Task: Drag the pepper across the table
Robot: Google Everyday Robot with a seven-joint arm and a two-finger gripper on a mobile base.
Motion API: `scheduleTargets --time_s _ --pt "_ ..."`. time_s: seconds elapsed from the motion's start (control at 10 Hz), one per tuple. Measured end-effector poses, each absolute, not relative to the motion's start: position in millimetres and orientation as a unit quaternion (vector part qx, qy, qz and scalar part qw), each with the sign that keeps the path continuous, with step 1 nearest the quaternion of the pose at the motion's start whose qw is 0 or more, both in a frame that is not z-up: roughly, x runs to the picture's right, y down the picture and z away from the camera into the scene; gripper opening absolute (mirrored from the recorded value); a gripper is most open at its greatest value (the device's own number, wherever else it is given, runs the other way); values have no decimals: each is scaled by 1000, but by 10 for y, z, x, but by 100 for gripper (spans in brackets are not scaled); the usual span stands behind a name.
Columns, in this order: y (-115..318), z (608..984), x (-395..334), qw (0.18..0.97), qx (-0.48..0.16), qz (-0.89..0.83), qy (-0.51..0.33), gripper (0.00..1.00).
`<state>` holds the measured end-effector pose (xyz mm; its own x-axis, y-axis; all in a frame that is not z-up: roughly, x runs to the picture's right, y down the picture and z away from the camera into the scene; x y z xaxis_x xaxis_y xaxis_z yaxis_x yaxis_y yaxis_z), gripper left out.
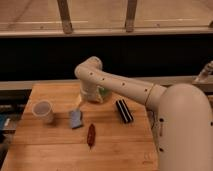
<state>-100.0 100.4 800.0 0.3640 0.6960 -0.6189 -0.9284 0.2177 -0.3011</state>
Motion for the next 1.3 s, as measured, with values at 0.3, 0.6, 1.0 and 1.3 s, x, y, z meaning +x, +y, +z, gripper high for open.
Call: scheduleTargets --time_s 0.3,0.6,1.0,1.3 --pt "1042 7990 -993 761 -324 531 185 80" --pt "1113 7992 -992 760 -329 529 185 80" --pt "1653 8027 -710 735 -346 547 202 80" --pt "1895 7999 -742 725 -352 551 218 80"
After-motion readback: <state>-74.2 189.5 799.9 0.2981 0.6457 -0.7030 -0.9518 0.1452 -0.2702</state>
